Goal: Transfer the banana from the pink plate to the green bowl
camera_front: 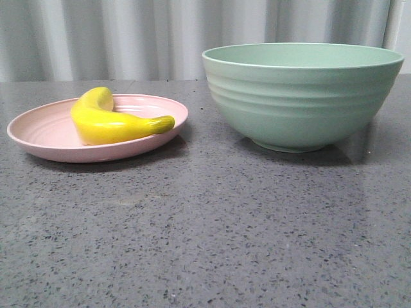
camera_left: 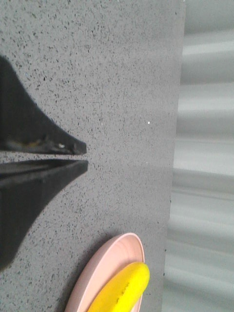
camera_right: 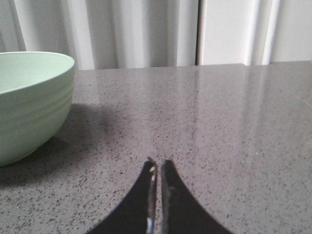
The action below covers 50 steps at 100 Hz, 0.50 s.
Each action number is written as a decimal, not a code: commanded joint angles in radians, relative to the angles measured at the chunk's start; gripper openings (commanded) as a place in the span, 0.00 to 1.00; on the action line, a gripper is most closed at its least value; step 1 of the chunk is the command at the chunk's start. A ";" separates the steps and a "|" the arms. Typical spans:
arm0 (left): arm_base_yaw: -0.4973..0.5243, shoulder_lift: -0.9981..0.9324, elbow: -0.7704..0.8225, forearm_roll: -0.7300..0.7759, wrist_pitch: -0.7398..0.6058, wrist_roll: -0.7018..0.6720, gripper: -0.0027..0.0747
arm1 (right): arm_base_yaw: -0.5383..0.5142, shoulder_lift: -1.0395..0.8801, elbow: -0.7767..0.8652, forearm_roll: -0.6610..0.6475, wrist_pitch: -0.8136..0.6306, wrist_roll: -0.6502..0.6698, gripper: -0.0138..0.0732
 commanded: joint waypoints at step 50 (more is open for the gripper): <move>0.001 0.334 -0.362 0.027 0.006 -0.009 0.01 | -0.004 0.310 -0.399 0.026 0.201 -0.007 0.07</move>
